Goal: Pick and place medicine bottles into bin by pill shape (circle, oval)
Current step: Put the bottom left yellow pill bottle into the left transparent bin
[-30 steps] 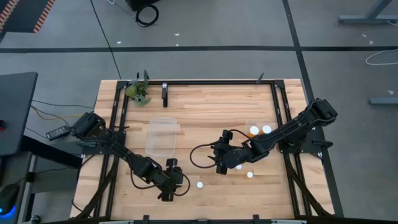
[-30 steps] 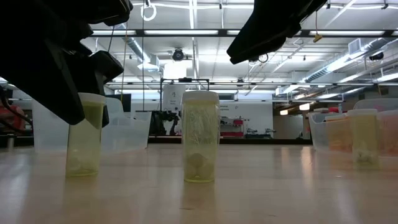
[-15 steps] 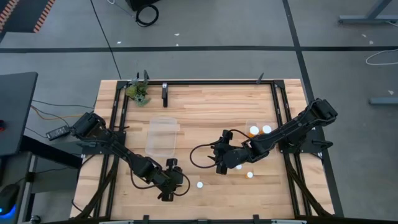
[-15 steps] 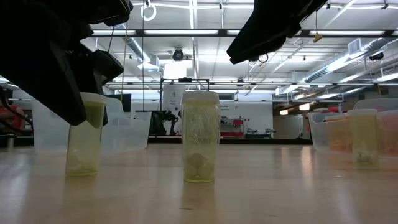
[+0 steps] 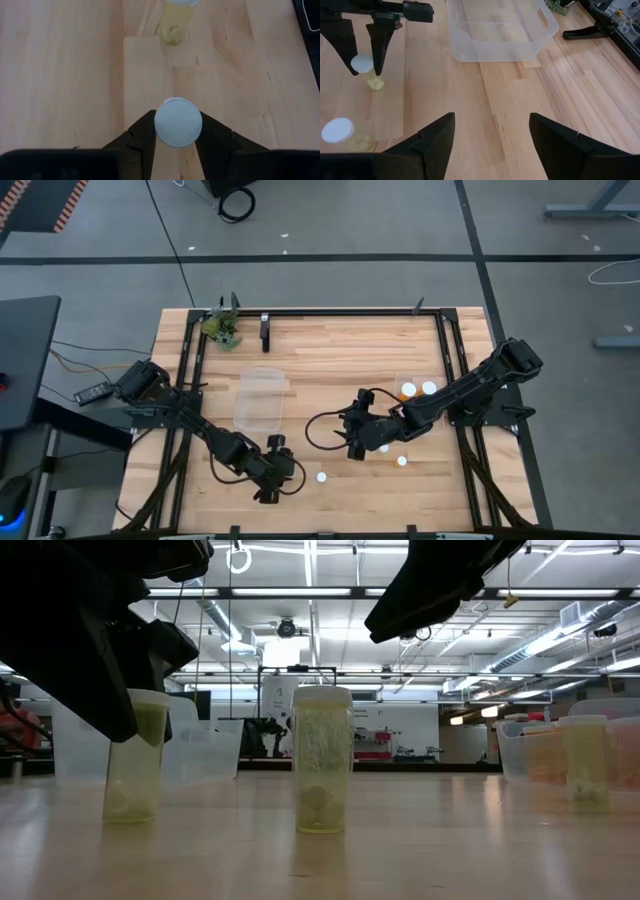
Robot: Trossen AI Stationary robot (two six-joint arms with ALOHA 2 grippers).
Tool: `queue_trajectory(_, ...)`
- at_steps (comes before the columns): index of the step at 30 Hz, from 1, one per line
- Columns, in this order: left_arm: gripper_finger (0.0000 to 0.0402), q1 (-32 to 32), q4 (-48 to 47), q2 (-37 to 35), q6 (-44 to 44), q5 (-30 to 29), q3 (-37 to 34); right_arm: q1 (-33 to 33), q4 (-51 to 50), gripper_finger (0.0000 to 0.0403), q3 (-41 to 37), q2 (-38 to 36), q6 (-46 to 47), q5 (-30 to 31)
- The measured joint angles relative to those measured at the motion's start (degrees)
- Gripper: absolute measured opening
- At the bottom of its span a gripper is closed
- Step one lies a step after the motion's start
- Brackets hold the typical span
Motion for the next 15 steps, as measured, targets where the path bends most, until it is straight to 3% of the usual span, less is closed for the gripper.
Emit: queue_trajectory(15, 0.0124, 1.40, -4.38, -5.97, 1.22, 1.33, 0.07, -0.01, -0.42, 0.0263, -0.02, 0.00, 0.46, -0.01)
